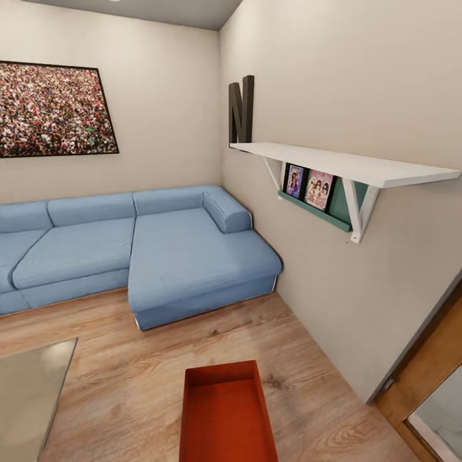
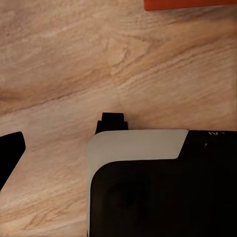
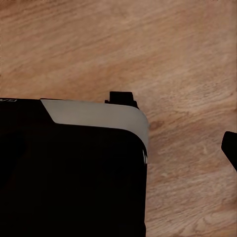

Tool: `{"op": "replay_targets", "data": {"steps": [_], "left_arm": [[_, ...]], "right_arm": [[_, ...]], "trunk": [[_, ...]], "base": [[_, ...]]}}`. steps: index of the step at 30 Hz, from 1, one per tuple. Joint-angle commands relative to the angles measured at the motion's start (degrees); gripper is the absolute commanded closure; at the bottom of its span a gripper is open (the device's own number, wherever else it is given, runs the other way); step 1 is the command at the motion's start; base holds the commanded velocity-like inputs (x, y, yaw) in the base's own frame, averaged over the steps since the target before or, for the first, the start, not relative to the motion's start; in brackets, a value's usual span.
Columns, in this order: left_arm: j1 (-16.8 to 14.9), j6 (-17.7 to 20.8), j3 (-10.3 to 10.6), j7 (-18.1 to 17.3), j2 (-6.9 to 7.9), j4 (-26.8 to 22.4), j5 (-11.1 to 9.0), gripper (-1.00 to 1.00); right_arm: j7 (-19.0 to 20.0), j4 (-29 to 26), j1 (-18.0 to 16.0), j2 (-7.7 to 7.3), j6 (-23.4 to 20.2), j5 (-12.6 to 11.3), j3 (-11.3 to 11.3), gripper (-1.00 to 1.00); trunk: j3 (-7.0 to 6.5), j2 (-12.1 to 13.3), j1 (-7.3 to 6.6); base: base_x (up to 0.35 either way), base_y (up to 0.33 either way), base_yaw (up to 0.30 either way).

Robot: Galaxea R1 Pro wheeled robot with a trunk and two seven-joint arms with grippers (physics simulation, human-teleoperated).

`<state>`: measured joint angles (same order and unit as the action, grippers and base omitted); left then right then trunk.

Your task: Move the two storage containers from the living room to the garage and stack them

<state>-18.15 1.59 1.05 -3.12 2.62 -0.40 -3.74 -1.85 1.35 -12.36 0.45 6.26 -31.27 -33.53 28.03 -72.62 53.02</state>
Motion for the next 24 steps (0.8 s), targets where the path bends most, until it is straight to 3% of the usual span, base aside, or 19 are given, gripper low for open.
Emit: {"op": "replay_targets", "data": {"steps": [1, 10, 24], "left_arm": [[0.0, 0.2, 0.1, -0.2, 0.02, 0.0, -0.4, -1.00], [0.0, 0.2, 0.1, -0.2, 0.02, 0.0, -0.4, -1.00], [0.0, 0.2, 0.1, -0.2, 0.02, 0.0, -0.4, -1.00]], "right_arm": [[-0.1, 0.1, 0.0, 0.04, 0.3, -0.5, -0.5, -1.00], [-0.1, 0.1, 0.0, -0.03, 0.3, -0.5, -0.5, -1.00], [-0.1, 0.1, 0.0, -0.07, 0.2, -0.6, -0.5, -1.00]], "trunk": [[0.05, 0.0, 0.00], [0.05, 0.0, 0.00], [0.05, 0.0, 0.00]], "base": [[0.003, 0.000, 0.112], [0.000, 0.000, 0.230], [0.000, 0.000, 0.014]]}}
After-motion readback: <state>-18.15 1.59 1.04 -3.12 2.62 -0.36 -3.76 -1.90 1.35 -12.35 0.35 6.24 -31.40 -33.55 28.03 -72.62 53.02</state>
